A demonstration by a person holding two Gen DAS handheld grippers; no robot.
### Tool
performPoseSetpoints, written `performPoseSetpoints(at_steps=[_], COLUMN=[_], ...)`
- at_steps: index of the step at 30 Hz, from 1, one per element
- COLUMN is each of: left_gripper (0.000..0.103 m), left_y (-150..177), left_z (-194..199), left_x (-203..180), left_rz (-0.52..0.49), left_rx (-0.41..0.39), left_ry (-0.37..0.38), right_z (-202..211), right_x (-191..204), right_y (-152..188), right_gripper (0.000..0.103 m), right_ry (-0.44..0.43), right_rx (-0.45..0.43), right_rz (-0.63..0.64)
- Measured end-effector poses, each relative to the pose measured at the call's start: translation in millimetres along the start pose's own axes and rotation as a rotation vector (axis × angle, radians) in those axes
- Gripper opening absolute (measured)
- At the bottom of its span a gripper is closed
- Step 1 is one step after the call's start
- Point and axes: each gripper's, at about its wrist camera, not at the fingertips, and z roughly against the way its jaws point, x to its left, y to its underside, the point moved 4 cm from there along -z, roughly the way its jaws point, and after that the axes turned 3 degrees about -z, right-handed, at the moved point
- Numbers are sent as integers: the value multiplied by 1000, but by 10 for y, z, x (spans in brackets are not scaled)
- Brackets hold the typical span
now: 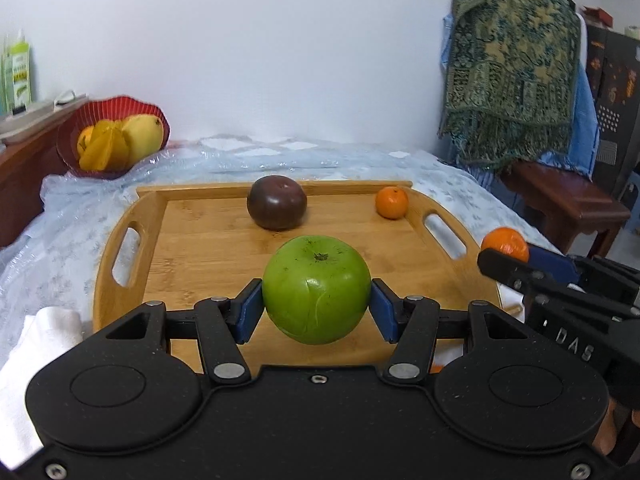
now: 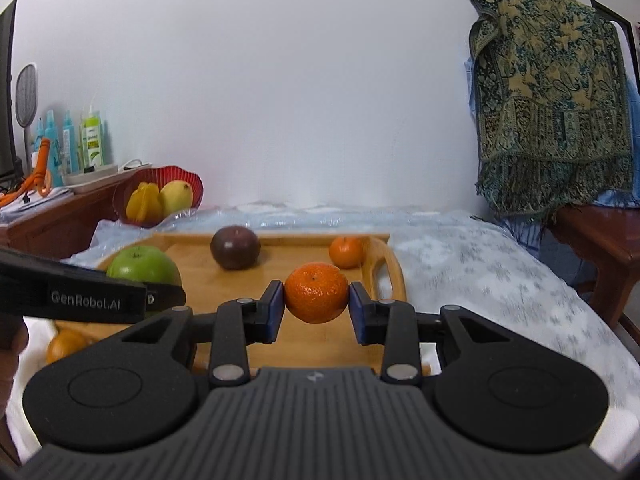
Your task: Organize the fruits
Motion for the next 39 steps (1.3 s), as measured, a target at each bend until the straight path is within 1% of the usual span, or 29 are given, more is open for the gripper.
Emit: performPoseSetpoints(at_steps=[2,6,8,16,18,20,22,25,30,39], left_gripper=[54,54,54,54,54,54,54,54,54,54], left_y=[-56,-159,-226,-397,-394,-380,-366,-367,-370,-341], left_z=[-78,-260,-375,-861,-969,-1058,-1131,-1199,-1243,-1316], left_x=[56,105,124,164,171,193,199,187,229,221], left_rz=[18,12,12,15,29,62,72,59,67,57], left_rx=[10,18,23,44,45,63,77,82,82,93], left_ry=[8,9,12,25,36,45,49,36,21,7], right_z=[-88,-275,-402,-969,-1093,-1182,-1244,-1311,-1389,-1503], right_x=[-23,-92,-139,-261,-266,-276,-290,-325,-377,-336], right_y=[-103,-248,-285,-272,-260,-239,-220,-203,-195,-142], right_gripper=[40,40,40,40,40,40,40,40,40,40], right_ry=[-1,9,7,-19,-14,-7,-2,6,5,2], right_rx=[-1,1,12,114,135,152,170,191,213,246], right_rz=[17,61,64,-19,-23,-17,-13,-18,-42,-36])
